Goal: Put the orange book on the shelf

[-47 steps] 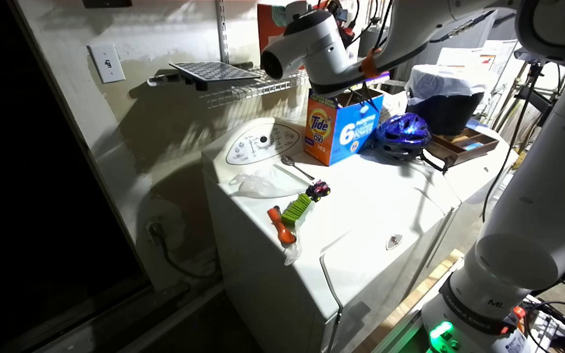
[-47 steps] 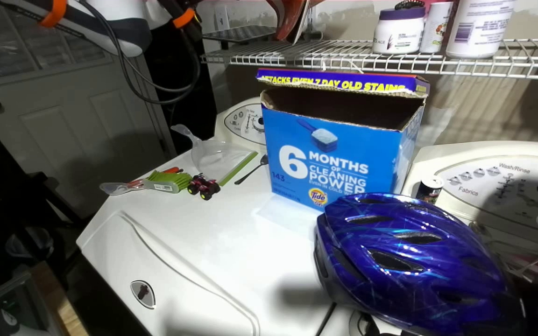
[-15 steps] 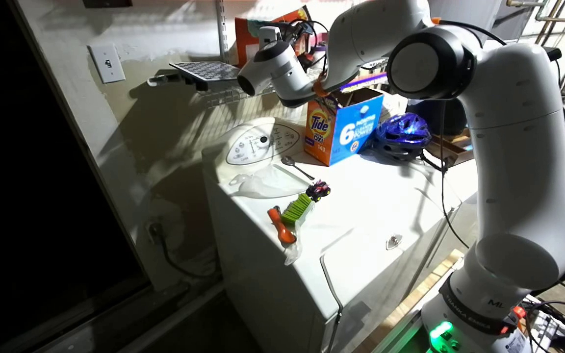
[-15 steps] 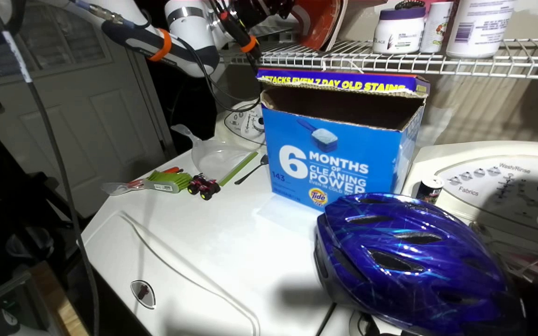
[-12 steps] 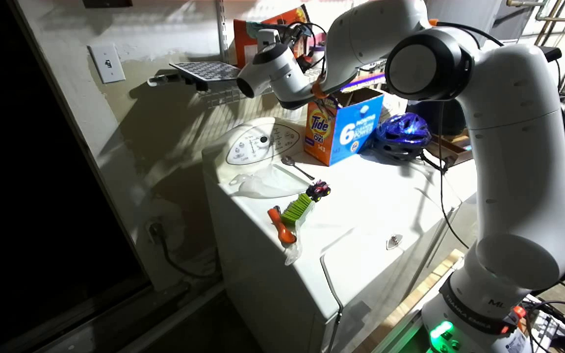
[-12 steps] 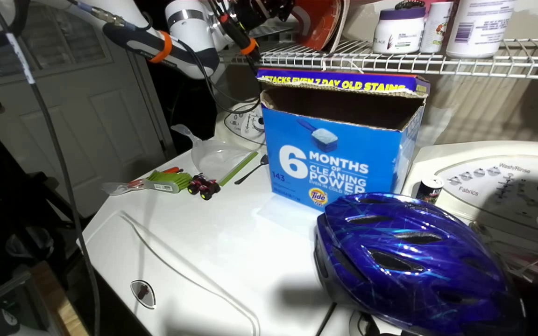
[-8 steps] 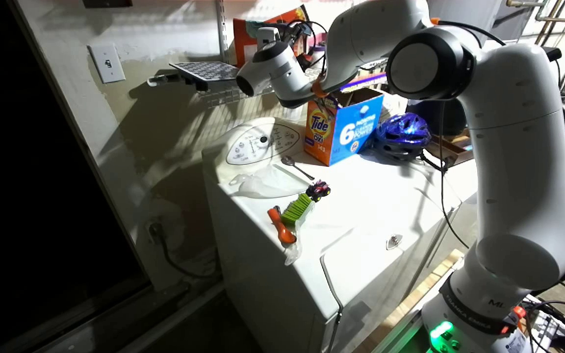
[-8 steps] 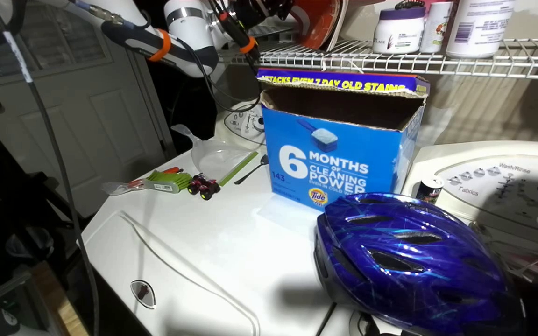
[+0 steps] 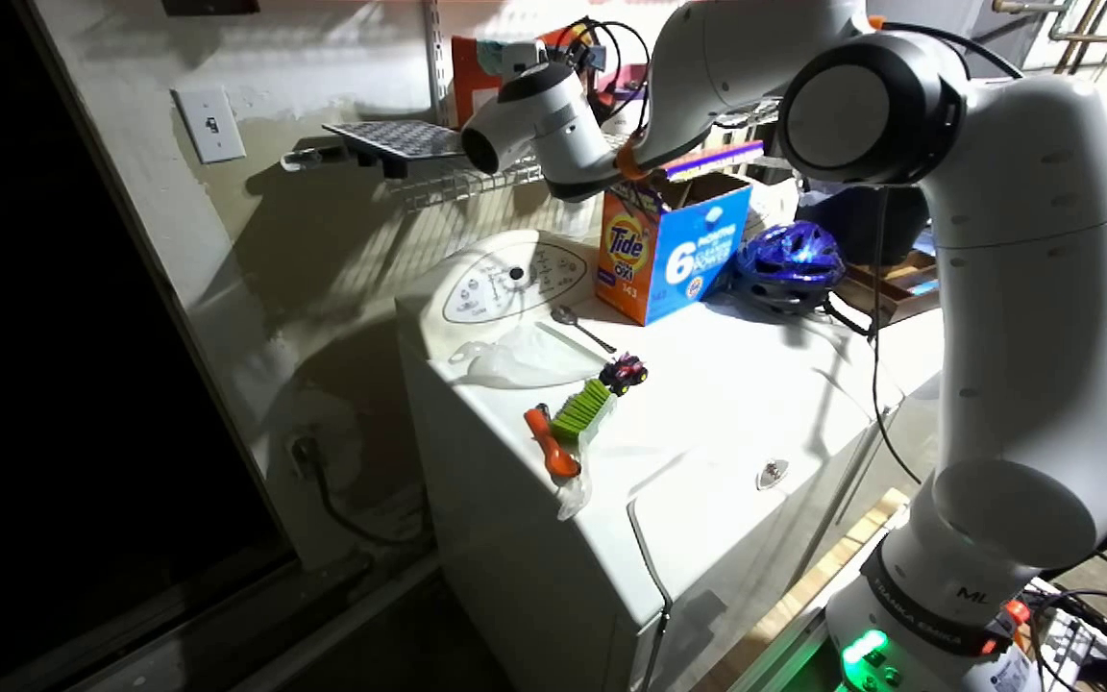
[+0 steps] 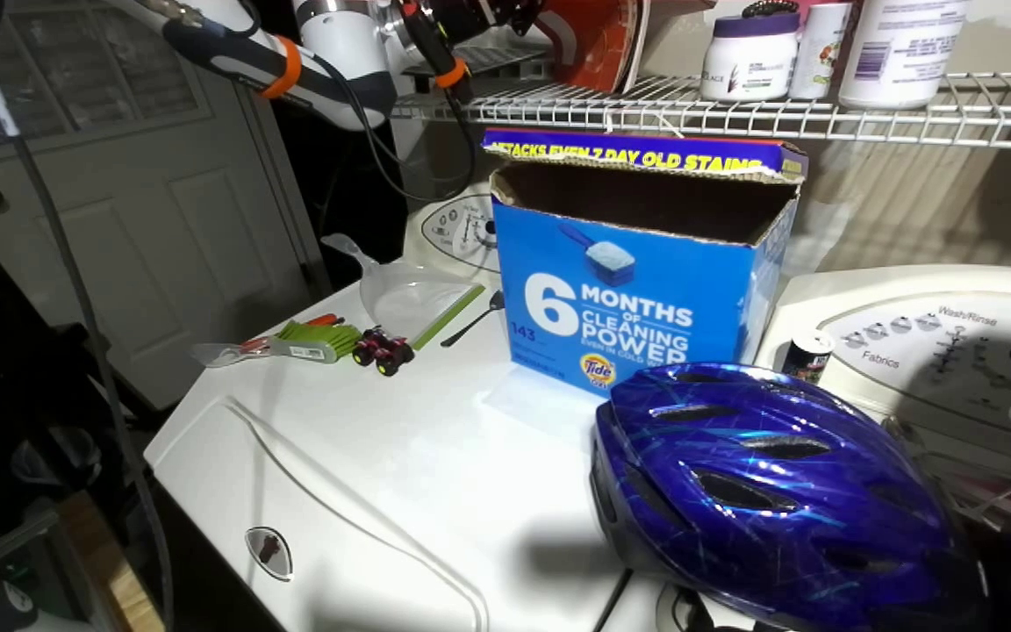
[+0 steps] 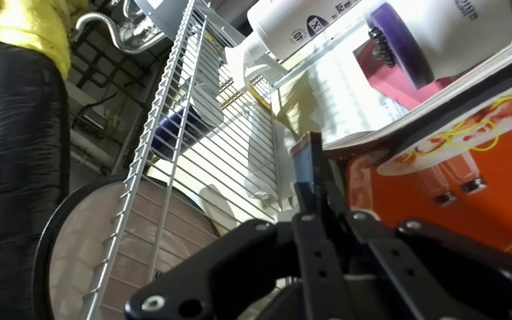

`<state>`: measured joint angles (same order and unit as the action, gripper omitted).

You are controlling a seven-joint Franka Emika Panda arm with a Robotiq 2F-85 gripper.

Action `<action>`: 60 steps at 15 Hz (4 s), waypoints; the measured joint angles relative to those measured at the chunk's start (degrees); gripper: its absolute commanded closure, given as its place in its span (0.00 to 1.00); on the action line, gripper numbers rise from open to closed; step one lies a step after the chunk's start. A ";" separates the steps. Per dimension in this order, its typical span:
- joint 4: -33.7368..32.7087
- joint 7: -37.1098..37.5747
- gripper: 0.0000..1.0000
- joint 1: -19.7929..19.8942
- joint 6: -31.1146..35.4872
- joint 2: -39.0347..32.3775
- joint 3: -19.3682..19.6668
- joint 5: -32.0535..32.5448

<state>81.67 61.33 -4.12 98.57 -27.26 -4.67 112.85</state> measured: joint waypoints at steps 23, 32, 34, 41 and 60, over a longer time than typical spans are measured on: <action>13.27 -34.24 0.98 -0.44 8.20 13.30 -1.35 -27.63; 13.44 -47.91 0.98 -0.57 9.73 13.65 -1.39 -42.24; 13.39 -50.21 0.98 -0.57 9.73 13.65 -1.34 -44.26; 12.83 -56.67 0.98 -0.56 9.72 13.77 -1.25 -48.63; 12.83 -62.22 0.98 -1.48 9.60 17.17 -1.34 -50.94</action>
<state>94.50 -0.89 -5.60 108.17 -10.10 -6.01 61.91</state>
